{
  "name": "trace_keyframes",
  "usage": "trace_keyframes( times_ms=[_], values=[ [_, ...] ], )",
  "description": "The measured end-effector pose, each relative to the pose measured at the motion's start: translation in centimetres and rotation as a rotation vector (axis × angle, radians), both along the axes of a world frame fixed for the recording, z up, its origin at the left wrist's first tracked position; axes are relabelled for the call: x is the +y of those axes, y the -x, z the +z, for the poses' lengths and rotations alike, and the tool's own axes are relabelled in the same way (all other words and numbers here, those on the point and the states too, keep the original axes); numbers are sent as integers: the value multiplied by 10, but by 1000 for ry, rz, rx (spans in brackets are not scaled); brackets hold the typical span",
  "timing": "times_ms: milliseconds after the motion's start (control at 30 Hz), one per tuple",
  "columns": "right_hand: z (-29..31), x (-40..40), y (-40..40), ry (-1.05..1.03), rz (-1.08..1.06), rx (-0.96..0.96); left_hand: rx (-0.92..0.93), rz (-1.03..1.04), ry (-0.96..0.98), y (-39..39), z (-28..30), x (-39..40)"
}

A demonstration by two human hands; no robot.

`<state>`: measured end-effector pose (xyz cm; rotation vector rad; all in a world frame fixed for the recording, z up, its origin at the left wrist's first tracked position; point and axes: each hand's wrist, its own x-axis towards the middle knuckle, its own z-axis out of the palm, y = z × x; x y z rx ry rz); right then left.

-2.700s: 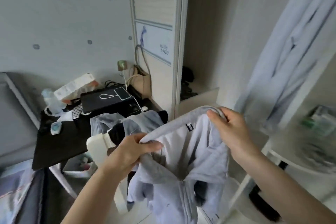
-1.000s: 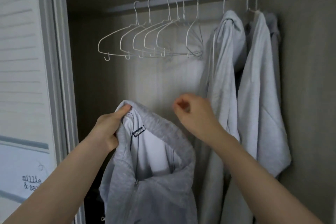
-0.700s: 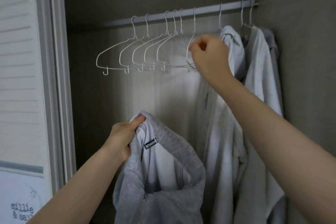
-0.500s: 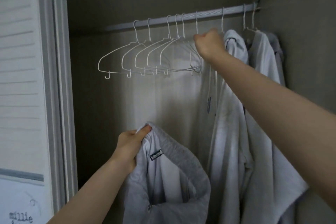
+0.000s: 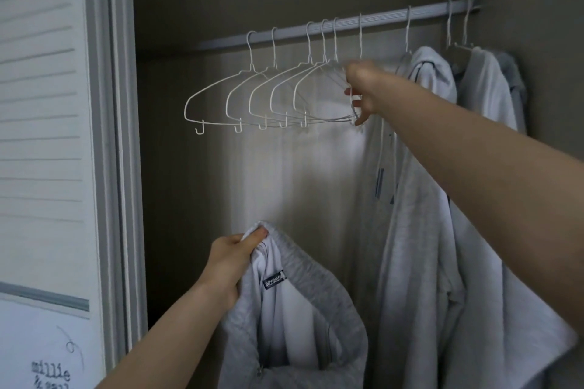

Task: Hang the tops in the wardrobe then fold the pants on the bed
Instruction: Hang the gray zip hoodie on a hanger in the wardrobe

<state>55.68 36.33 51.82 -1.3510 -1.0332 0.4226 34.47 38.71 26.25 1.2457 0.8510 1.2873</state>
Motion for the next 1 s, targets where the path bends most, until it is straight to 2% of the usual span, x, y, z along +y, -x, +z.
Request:
trace_keyframes(
  times_ms=[100, 233, 400, 467, 533, 667, 833, 1000],
  values=[
    [1, -2, 0, -162, -29, 61, 14, -12, 13, 4, -2, 1],
    [6, -8, -5, -176, -19, 156, 33, -21, 27, 12, -4, 0],
    [7, -12, -16, -226, -102, -37, 54, -15, 41, 21, -7, 0],
    [1, -17, -15, -249, -135, -39, 61, -8, 39, 22, -7, 1],
    [-15, -27, -7, -278, -145, -82, 68, -7, 37, 22, -7, 0],
    [-61, -60, 11, -341, -208, -286, 84, 16, 35, 21, -7, 0],
    [-139, -117, 34, -360, -143, -155, 136, 33, 61, 11, -16, 0],
    [-210, -164, 64, -134, -2, 75, 213, 26, 109, 7, -28, 3]
  ],
)
